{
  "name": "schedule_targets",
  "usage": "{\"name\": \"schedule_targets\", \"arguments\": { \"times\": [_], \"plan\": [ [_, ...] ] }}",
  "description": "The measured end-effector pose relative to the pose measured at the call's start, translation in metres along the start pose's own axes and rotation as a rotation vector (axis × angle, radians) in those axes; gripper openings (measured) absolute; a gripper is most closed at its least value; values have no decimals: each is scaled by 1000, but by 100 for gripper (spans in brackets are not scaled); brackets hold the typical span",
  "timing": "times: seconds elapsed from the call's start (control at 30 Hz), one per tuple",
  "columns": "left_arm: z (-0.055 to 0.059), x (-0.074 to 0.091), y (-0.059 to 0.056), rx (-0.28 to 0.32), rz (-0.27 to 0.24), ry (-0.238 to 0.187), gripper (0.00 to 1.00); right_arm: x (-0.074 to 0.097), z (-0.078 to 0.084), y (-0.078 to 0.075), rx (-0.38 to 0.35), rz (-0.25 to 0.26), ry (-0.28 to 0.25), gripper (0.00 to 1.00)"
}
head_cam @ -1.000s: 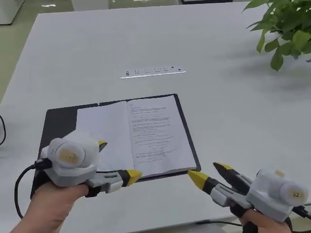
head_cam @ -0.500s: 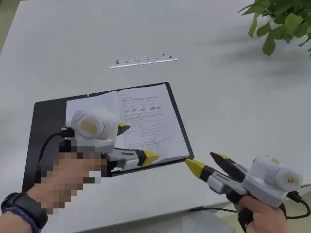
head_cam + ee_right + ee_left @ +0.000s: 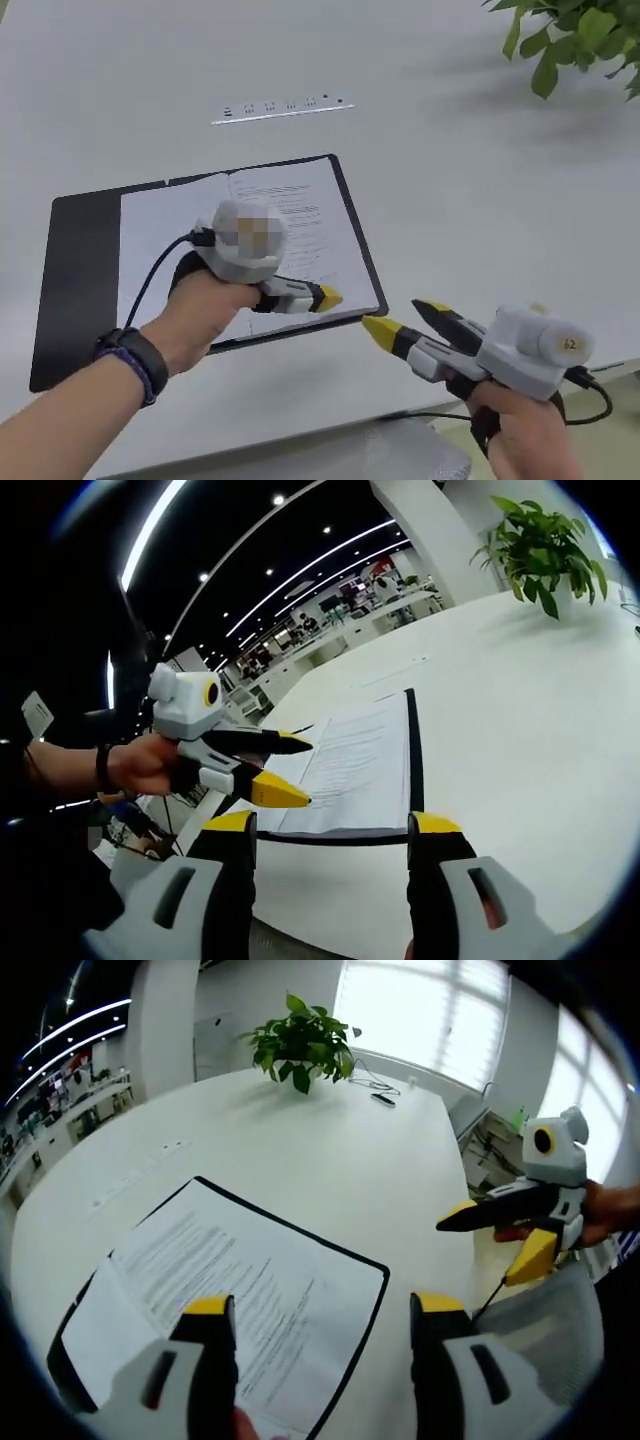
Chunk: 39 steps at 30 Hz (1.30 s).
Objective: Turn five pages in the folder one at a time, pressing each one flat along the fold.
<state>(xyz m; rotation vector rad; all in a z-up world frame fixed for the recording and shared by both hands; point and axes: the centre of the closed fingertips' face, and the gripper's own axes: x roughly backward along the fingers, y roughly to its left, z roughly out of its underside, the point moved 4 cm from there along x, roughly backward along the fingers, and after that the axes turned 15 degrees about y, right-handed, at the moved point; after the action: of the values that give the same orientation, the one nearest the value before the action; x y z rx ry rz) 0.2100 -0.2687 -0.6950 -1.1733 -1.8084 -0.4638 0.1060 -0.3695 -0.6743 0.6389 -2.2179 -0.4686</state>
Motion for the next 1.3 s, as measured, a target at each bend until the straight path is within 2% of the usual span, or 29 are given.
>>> {"name": "schedule_targets", "arguments": {
  "times": [0.1, 0.2, 0.27, 0.47, 0.53, 0.73, 0.9, 1.1, 1.3],
  "plan": [
    [-2, -13, -1, -7, -14, 10, 71, -2, 4, 4, 12, -7, 24, 60],
    [0, -28, 2, -65, -74, 45, 68, -4, 8, 5, 13, -12, 43, 60],
    [3, -38, 0, -74, -79, 65, 67, -4, 9, 5, 6, -14, 46, 60],
    [8, -52, 4, -65, -114, 90, 65, -4, 12, 5, -2, -20, 56, 59],
    [13, -54, 9, -90, -158, 121, 64, -3, 14, 3, -1, -18, 63, 59],
    [20, -57, 7, -52, -139, 103, 60, -3, 13, -2, -37, -20, 45, 58],
    [21, -55, 9, -35, -137, 77, 57, -10, 13, 0, 32, -18, 83, 58],
    [21, -53, 17, -8, -129, 66, 48, -24, 4, -4, 29, -34, 73, 58],
    [24, -51, 17, 27, -111, 45, 44, -44, -9, -12, 38, -52, 73, 56]
  ]
}}
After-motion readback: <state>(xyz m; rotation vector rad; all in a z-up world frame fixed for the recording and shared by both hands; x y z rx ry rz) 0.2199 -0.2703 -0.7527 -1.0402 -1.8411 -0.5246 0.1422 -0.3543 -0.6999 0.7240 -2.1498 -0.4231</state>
